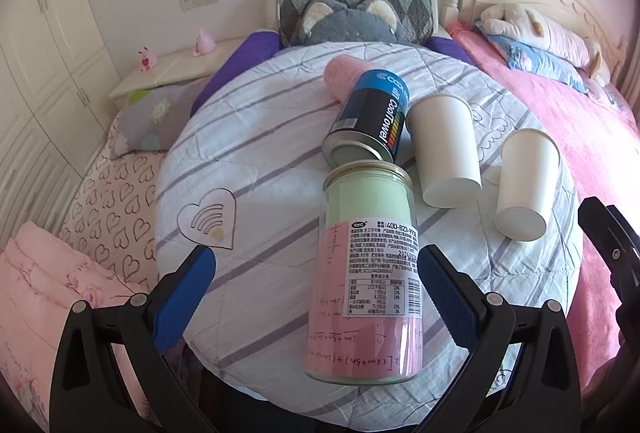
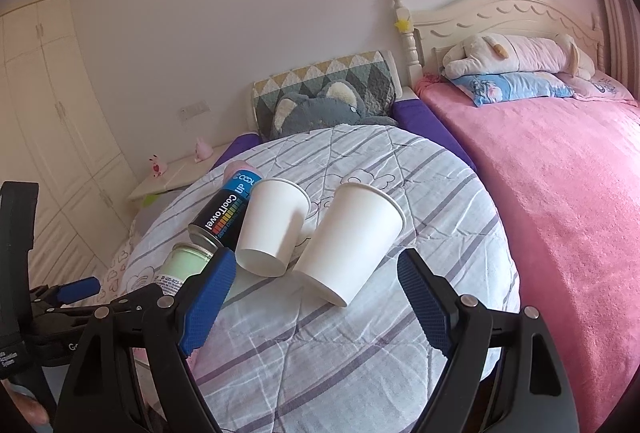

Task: Flip cup upright
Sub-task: 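Hold the tumbler in the left tool and carry it over the bed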

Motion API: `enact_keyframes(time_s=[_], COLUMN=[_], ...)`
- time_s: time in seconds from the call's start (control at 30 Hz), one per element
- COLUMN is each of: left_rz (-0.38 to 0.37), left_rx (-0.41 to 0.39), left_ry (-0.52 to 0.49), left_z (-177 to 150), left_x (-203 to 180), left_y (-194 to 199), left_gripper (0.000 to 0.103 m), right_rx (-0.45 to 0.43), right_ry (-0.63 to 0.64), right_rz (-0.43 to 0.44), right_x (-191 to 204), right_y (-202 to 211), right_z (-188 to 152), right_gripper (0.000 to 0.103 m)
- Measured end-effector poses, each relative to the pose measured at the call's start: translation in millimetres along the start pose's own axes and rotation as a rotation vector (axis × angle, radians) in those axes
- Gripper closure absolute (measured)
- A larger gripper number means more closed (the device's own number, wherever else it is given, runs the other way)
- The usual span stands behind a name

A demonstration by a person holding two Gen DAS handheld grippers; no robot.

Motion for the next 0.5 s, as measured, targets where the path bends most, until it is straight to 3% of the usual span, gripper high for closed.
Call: enact_keyframes(time_s=[0.2, 0.43, 0.5], left_rz=[-0.005, -0.076, -0.145], left_rx=[0.042, 0.118, 0.166], left_ry=[-0.011, 0.003, 0.017], left_z=[-3, -1, -2], left_x=[-5, -15, -22], left_y=[-14, -33, -41], left_gripper=[0.001, 0.000, 0.000], right_rx=[0.021, 0.040, 0.045], right_ry=[-0.013, -0.013, -0.018], right_rz=[-0.002, -0.004, -0.003], right_x=[-4, -9, -11], right_y=[-8, -18, -23], right_z=[-4, -7, -6], right_gripper=[0.019, 0.019, 0.019])
Point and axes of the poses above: each gripper's, at about its wrist camera, not at the fingertips, and y roughly against the way its jaws point, x to its left, z to its top, the point moved 8 cm from there along -y, roughly the way its jaws point, and after that the axes turned 2 degrees about -x, right-handed, at the moved point
